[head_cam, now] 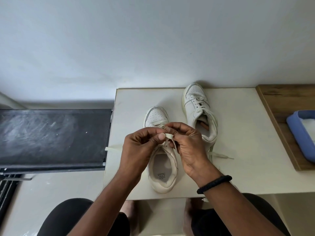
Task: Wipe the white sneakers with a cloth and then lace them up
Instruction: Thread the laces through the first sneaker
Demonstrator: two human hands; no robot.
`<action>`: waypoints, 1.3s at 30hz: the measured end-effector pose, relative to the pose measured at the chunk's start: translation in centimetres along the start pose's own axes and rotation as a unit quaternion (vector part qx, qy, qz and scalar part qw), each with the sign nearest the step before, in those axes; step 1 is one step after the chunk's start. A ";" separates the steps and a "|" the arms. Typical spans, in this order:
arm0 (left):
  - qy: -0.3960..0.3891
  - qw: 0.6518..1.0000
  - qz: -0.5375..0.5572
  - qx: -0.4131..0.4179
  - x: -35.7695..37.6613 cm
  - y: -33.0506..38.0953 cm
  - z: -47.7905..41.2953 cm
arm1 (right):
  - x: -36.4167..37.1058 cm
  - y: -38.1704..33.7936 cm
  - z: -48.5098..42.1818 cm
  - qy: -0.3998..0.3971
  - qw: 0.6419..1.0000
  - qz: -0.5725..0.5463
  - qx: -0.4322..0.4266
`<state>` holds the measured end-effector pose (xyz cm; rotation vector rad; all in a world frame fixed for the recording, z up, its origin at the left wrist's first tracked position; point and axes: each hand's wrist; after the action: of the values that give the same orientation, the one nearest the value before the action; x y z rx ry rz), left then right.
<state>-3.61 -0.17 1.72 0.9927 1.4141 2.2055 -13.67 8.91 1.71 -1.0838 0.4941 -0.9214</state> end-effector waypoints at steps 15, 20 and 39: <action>0.033 0.999 -0.023 -0.023 -0.2 0.4 -0.3 | -0.8 0.3 -0.7 -0.072 0.991 0.091 -0.064; 0.071 0.997 -0.043 -0.003 -0.4 -0.3 -0.3 | -1.5 0.5 -0.9 -0.113 0.980 0.142 -0.085; 0.086 0.990 -0.103 0.044 0.1 -1.0 -0.1 | -0.8 0.7 -0.1 -0.059 0.987 0.097 -0.115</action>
<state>-3.86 0.34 0.82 0.6615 1.6220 2.1347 -13.87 9.62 0.93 -1.2659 0.6070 -0.6352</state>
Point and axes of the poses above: each hand's wrist, its own z-axis away from the middle knuckle, its own x-axis out of the palm, y = z × x, and after that the axes turned 12 degrees about z, right-handed
